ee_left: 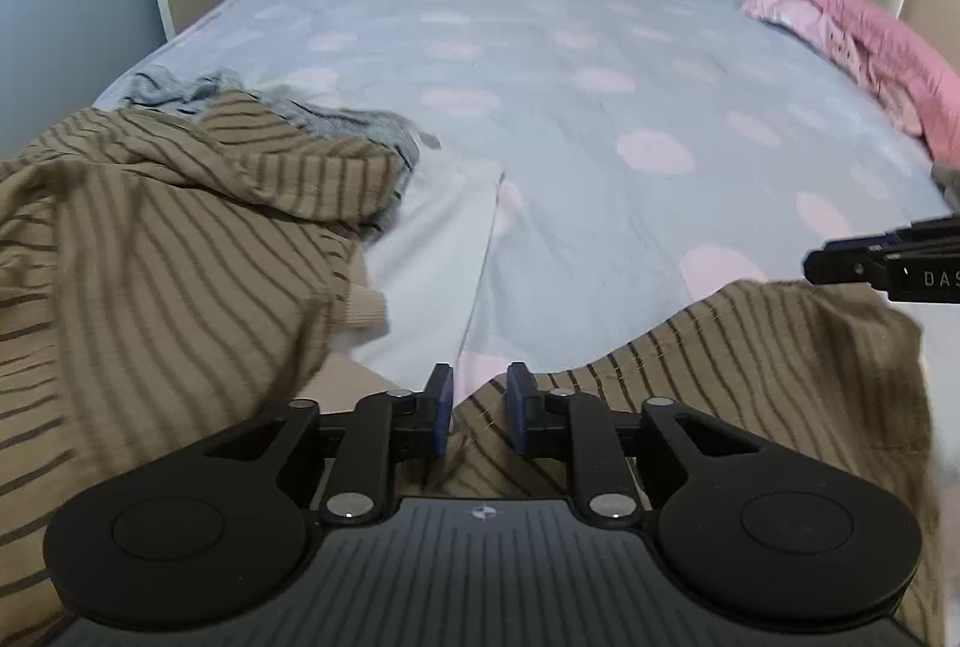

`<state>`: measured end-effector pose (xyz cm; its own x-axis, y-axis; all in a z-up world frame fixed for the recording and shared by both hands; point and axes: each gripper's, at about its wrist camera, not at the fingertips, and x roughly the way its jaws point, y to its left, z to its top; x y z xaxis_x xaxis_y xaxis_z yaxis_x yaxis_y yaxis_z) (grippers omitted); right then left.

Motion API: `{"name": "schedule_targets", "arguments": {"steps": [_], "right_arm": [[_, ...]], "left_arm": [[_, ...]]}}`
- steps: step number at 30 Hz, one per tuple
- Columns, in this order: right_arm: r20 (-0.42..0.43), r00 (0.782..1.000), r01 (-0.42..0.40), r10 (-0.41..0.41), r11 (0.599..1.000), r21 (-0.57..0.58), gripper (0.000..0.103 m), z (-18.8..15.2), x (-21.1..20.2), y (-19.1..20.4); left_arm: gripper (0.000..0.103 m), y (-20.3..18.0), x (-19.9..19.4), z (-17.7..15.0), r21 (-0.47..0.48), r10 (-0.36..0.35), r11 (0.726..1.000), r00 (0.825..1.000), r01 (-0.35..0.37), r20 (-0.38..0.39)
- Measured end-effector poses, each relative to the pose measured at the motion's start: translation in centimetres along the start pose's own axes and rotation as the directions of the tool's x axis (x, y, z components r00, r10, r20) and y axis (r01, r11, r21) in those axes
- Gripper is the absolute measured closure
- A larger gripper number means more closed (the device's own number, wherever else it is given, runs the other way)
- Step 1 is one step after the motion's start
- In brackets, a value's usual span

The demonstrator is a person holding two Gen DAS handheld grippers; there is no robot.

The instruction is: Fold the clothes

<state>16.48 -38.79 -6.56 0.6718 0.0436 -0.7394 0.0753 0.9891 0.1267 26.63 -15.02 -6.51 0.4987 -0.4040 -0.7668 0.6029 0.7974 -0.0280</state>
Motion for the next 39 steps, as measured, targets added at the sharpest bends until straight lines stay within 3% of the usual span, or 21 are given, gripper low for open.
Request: {"name": "schedule_targets", "arguments": {"steps": [8, 11, 17, 23, 24, 26, 28, 33, 37, 39], "right_arm": [[-0.029, 1.0, -0.005, 0.006, 1.0, 0.028, 0.073, -3.5, -5.3, -0.8], [-0.054, 0.998, 0.014, -0.012, 0.999, 0.032, 0.07, -5.8, -6.9, 0.0], [-0.102, 0.995, -0.008, 0.018, 0.995, 0.099, 0.066, -9.8, -10.3, 1.6], [-0.132, 0.991, 0.014, 0.008, 0.987, 0.162, 0.064, -14.6, -13.8, 2.5], [-0.139, 0.99, 0.013, 0.011, 0.984, 0.176, 0.064, -15.3, -14.2, 2.6], [-0.154, 0.988, 0.01, 0.023, 0.978, 0.207, 0.063, -16.9, -14.8, 3.0], [-0.166, 0.986, 0.015, 0.022, 0.975, 0.22, 0.063, -18.3, -15.2, 3.4], [-0.174, 0.985, 0.051, -0.014, 0.976, 0.213, 0.063, -20.8, -16.7, 3.7], [-0.184, 0.983, 0.066, -0.023, 0.97, 0.233, 0.063, -21.6, -17.3, 3.0], [-0.196, 0.98, 0.074, -0.03, 0.971, 0.226, 0.063, -22.0, -17.3, 2.8]], "left_arm": [[0.085, -0.7, -5.4, -2.3, -0.041, -0.04, 0.998, 0.998, 0.038, -0.051], [0.075, -1.9, -7.5, -4.4, -0.064, -0.054, 0.997, 0.995, 0.048, -0.089], [0.065, -4.2, -10.3, -9.4, -0.116, -0.094, 0.99, 0.983, 0.077, -0.154], [0.065, -5.8, -11.4, -13.5, -0.157, -0.118, 0.984, 0.973, 0.087, -0.199], [0.066, -5.9, -11.3, -14.0, -0.167, -0.122, 0.982, 0.97, 0.088, -0.208], [0.088, -6.0, -11.2, -14.7, -0.181, -0.122, 0.98, 0.969, 0.084, -0.214], [0.1, -6.0, -11.6, -15.0, -0.181, -0.109, 0.981, 0.973, 0.072, -0.203], [0.103, -5.5, -13.5, -15.6, -0.19, -0.049, 0.982, 0.985, 0.018, -0.163], [0.103, -3.9, -12.7, -16.7, -0.21, 0.033, 0.974, 0.974, -0.081, -0.223], [0.103, -3.5, -12.8, -17.1, -0.225, 0.036, 0.97, 0.972, -0.09, -0.232]]}}
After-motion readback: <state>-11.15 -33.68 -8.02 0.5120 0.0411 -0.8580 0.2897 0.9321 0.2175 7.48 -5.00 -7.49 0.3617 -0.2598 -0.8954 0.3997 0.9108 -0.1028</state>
